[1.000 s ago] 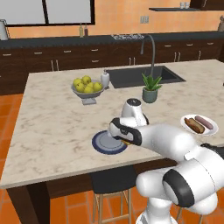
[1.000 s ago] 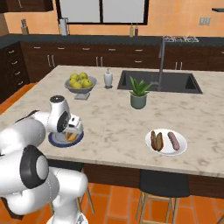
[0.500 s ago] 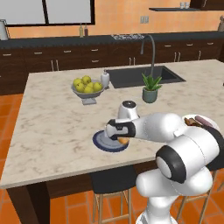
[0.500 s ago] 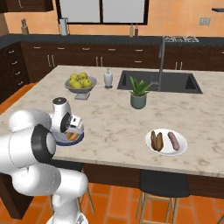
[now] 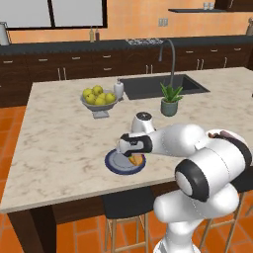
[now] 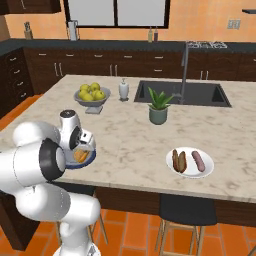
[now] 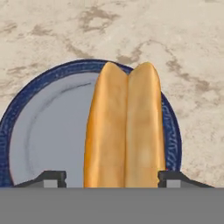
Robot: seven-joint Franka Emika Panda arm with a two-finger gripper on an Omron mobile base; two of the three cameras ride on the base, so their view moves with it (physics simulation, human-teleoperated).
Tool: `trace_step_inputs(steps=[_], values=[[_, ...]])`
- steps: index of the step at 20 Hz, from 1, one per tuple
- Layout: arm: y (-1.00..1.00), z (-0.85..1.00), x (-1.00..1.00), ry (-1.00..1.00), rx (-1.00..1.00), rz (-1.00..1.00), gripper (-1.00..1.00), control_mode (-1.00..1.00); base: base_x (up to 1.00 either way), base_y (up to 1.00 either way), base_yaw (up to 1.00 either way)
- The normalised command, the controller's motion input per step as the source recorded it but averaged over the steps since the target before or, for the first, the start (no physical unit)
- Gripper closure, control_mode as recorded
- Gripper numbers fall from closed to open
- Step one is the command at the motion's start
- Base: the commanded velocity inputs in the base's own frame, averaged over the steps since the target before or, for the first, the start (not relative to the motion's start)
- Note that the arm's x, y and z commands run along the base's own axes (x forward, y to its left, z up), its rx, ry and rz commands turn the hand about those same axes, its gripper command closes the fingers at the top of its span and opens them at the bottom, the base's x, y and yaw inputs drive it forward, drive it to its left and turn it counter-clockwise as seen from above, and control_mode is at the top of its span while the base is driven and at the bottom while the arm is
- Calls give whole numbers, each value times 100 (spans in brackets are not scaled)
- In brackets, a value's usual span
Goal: Place one bun and one sausage from the bowl on each plate.
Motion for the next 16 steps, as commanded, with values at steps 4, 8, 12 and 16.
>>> trace_step_inputs(steps=[4, 8, 12, 16], values=[[-1, 45, -61, -5, 0, 0, -100, -100, 0, 0, 0], [-12, 59, -86, -2, 0, 0, -100, -100, 0, 0, 0], [-33, 70, -80, 0, 0, 0, -100, -100, 0, 0, 0], [-31, 67, -67, 0, 0, 0, -100, -100, 0, 0, 0]])
